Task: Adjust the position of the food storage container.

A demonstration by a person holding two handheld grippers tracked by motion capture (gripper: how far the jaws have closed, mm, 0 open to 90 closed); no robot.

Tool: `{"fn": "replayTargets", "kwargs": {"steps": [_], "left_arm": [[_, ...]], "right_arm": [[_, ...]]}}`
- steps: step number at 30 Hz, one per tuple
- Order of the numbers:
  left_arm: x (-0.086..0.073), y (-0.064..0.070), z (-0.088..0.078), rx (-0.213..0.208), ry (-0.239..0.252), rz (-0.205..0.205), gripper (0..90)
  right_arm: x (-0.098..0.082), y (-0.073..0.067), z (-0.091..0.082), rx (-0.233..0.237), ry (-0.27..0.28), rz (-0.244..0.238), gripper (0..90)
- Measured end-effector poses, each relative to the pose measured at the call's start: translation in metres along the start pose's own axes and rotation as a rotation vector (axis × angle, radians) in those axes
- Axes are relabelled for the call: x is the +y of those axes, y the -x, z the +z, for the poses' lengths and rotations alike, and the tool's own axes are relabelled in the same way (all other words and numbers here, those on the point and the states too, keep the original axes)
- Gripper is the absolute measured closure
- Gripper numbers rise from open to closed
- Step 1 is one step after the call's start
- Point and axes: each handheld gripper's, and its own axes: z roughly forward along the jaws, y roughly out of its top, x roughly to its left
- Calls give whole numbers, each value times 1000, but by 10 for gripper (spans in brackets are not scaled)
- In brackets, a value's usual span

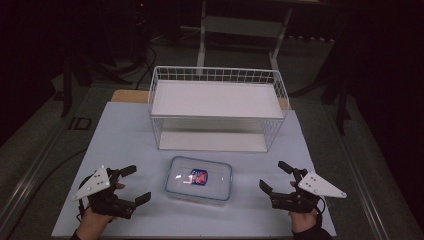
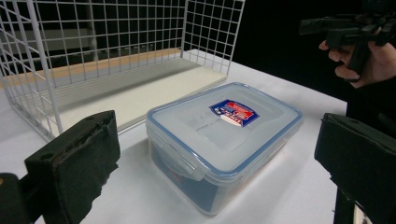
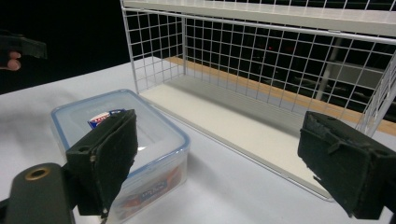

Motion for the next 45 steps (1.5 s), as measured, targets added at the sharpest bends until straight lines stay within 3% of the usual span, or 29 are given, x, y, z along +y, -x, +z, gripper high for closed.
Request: {"fn": "replayTargets", "kwargs": {"steps": [4,7,8,13,17,22,26,29,37,38,42,43,44,45], "left_arm": [[5,4,-2,-9,12,-7,2],[10,10,-4,-16,15,16,2],[17,15,-4,-18,8,44,2],[28,17,-4,-43,4,61,2],[35,11,-3,-54,-6,49,2],[36,-10,6,-45,-82,13,6],[34,-19,10,-31,-109,19,65],[30,-27,16,-45,-141,34,187],[17,-40,31,-64,-213,13,374],[14,-42,36,-80,-243,17,431],[8,-43,45,-94,-294,16,521],[4,-44,50,-103,-330,15,521],[3,-43,52,-97,-341,15,591],[1,-43,54,-97,-355,12,605]], "right_arm": [[2,-2,0,1,-4,-12,116],[2,-3,0,0,0,-23,116],[4,-5,1,2,3,-30,116],[6,-7,0,5,16,-33,116],[8,-6,-1,2,32,-19,116],[10,-6,0,1,42,3,113],[10,-6,-1,6,47,3,113],[10,-6,0,7,44,1,113],[9,-5,0,12,39,11,113],[8,-5,1,15,33,10,113],[8,-4,1,14,31,11,113],[8,-4,1,14,31,11,114],[8,-4,1,15,30,11,114],[8,-4,1,15,30,11,114]]}}
